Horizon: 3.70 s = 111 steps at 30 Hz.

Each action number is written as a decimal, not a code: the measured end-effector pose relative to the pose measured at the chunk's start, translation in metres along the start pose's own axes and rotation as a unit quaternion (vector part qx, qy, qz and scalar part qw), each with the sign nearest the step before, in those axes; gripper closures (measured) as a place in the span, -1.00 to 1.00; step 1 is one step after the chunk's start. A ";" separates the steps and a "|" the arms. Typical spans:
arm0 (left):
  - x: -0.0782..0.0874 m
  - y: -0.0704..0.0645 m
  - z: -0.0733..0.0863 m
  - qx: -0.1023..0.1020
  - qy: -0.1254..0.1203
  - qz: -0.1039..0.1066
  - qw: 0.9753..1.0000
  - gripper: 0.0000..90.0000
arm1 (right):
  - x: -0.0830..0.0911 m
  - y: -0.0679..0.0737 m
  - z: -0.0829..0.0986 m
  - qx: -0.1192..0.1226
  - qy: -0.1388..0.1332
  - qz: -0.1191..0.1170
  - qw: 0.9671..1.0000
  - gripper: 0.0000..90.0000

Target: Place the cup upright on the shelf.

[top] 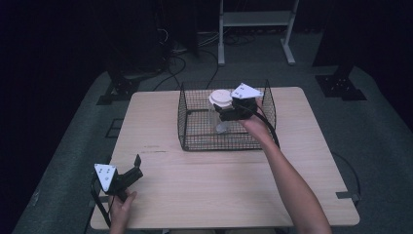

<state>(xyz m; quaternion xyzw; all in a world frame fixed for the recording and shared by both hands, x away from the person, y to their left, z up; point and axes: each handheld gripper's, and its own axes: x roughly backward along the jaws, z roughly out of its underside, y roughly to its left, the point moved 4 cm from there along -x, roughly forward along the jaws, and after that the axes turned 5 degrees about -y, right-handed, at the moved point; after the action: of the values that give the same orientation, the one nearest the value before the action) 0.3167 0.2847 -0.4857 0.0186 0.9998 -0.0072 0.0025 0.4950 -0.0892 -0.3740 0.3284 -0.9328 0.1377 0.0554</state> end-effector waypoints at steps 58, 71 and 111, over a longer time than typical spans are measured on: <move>0.000 -0.001 0.000 -0.005 0.000 0.001 1.000 -1.00 | 0.112 0.001 0.010 0.022 0.002 0.004 1.000 -0.94; 0.000 -0.002 0.000 -0.008 0.001 0.002 1.000 -1.00 | 0.128 0.001 0.026 0.001 0.001 0.001 1.000 -0.94; 0.000 -0.002 0.000 -0.011 0.002 0.000 1.000 -1.00 | 0.176 0.001 0.077 -0.008 0.015 0.021 1.000 -0.94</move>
<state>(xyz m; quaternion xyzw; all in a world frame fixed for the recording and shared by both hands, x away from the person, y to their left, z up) 0.3162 0.2829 -0.4858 0.0190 0.9998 0.0038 0.0004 0.3563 -0.2160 -0.4142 0.3065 -0.9395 0.1365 0.0689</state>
